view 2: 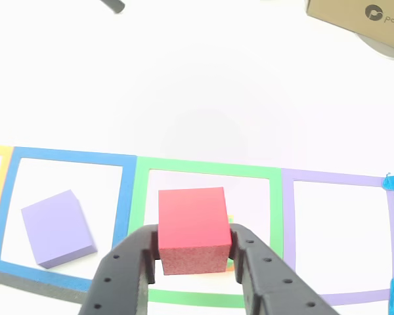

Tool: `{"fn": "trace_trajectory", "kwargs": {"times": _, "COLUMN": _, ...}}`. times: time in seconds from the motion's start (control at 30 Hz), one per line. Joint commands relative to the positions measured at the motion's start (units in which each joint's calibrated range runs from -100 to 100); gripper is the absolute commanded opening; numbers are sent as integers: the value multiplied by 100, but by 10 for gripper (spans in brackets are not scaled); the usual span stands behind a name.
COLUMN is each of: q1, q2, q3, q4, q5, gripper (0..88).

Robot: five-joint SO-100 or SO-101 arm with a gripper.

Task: Tower of hanoi

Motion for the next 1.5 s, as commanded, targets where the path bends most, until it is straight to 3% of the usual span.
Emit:
{"fn": "trace_trajectory", "kwargs": {"times": 0.0, "q1": -445, "q2": -148, "q3": -2053, "q4": 1766, "q5": 0, "gripper": 12}}
{"fn": "trace_trajectory", "kwargs": {"times": 0.27, "q1": -1375, "q2": 570, "q3": -5544, "q4": 4244, "q5": 0, "gripper": 12}}
{"fn": "trace_trajectory", "kwargs": {"times": 0.47, "q1": -1950, "q2": 570, "q3": -6471, "q4": 4940, "q5": 0, "gripper": 12}}
{"fn": "trace_trajectory", "kwargs": {"times": 0.63, "q1": -2113, "q2": 497, "q3": -6035, "q4": 4827, "q5": 0, "gripper": 11}}
{"fn": "trace_trajectory", "kwargs": {"times": 0.87, "q1": -2104, "q2": -52, "q3": -3126, "q4": 2705, "q5": 0, "gripper": 11}}
{"fn": "trace_trajectory", "kwargs": {"times": 1.17, "q1": -2353, "q2": 288, "q3": 820, "q4": -2007, "q5": 0, "gripper": 10}}
{"fn": "trace_trajectory", "kwargs": {"times": 1.47, "q1": -2746, "q2": 2266, "q3": 2056, "q4": -5497, "q5": 0, "gripper": 10}}
